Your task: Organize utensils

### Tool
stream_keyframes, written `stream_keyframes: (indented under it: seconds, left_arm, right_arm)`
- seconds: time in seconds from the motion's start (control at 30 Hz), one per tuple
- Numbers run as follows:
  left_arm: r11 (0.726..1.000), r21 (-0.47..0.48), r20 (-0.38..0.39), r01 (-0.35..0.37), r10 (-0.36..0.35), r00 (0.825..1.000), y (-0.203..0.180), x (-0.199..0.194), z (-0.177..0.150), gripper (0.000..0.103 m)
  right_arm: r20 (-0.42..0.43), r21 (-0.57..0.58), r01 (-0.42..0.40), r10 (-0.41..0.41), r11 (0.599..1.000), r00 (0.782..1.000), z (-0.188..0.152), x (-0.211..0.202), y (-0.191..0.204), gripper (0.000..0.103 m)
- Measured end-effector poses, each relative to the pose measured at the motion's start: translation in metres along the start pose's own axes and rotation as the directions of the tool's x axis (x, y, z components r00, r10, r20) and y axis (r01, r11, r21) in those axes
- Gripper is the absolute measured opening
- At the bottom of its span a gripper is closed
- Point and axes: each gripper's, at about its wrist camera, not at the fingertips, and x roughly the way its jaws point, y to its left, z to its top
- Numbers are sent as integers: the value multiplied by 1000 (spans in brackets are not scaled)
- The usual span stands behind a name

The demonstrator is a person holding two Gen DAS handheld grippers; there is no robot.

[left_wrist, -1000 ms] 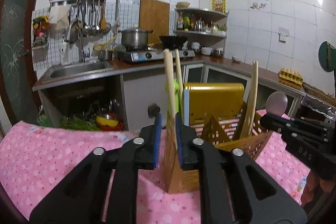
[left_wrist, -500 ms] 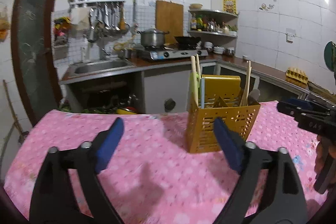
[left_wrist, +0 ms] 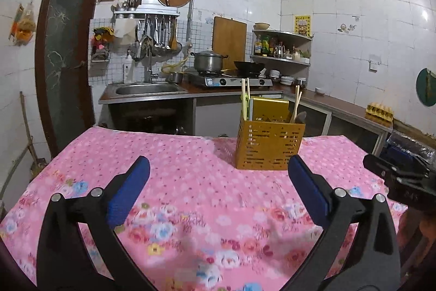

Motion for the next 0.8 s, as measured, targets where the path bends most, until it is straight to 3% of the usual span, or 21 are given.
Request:
stream_keyframes:
  seconds: [0.27,0.8]
  left_arm:
    - [999,9,25,-43,43,999,-3,-16,-39,98]
    - [996,71,21,-45,43,999,-10,-9,-72,98]
  right_arm:
    - [35,-38,16,-14,999,999,-46,-19,17,99]
    - [108,-32,90,-86,995,990,-67,-31,18,99]
